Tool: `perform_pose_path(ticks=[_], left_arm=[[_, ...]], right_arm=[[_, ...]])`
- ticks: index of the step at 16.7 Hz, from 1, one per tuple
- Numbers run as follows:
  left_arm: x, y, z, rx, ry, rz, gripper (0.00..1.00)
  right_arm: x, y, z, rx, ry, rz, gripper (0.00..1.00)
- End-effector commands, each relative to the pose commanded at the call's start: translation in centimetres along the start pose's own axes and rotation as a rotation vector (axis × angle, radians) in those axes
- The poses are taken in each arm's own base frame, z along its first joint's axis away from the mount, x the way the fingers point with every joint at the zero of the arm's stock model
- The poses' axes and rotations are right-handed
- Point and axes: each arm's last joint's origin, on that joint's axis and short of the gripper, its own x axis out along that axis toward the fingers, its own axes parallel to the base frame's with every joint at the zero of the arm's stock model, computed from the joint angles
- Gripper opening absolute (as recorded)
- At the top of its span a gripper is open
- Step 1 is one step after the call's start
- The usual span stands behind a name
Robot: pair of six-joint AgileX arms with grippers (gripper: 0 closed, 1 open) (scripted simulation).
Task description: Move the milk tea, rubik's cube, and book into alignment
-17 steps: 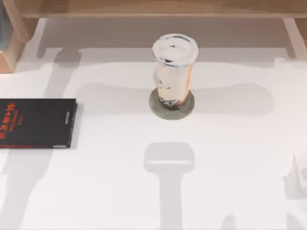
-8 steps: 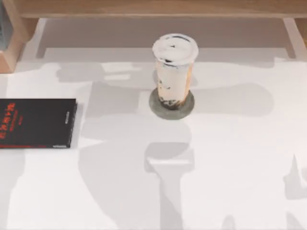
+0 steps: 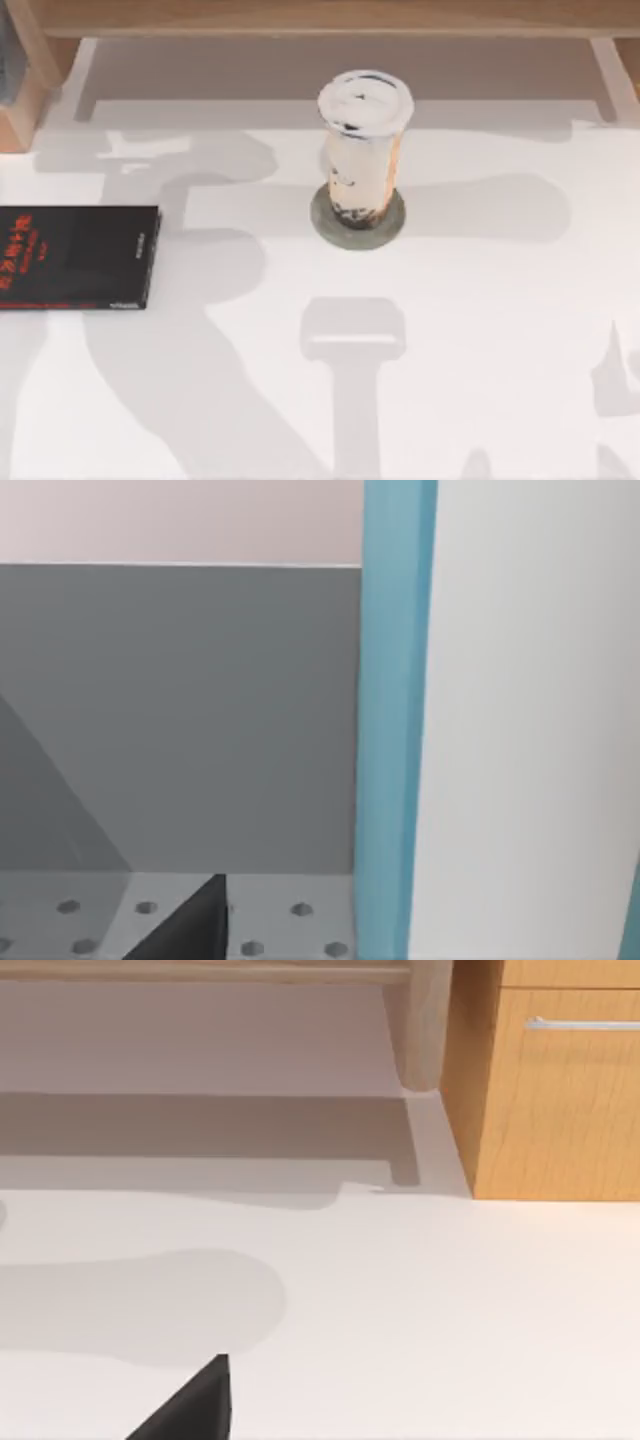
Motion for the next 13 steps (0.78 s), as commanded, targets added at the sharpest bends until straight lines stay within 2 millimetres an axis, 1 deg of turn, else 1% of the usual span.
perform_pose_path(ticks=[2, 6, 8, 13], left_arm=[[0.1, -0.2, 0.1, 0.001, 0.001, 0.0, 1.0], [1.1, -1.2, 1.4, 0.0, 0.0, 0.0, 1.0], [1.6, -1.1, 1.6, 0.0, 0.0, 0.001, 1.0], [3.0, 0.0, 0.0, 0.0, 0.0, 0.0, 1.0]], right_arm=[[0.0, 0.0, 0.0, 0.0, 0.0, 0.0, 1.0], [0.0, 0.0, 0.0, 0.0, 0.0, 0.0, 1.0], [0.0, 0.0, 0.0, 0.0, 0.0, 0.0, 1.0], [0.0, 0.0, 0.0, 0.0, 0.0, 0.0, 1.0]])
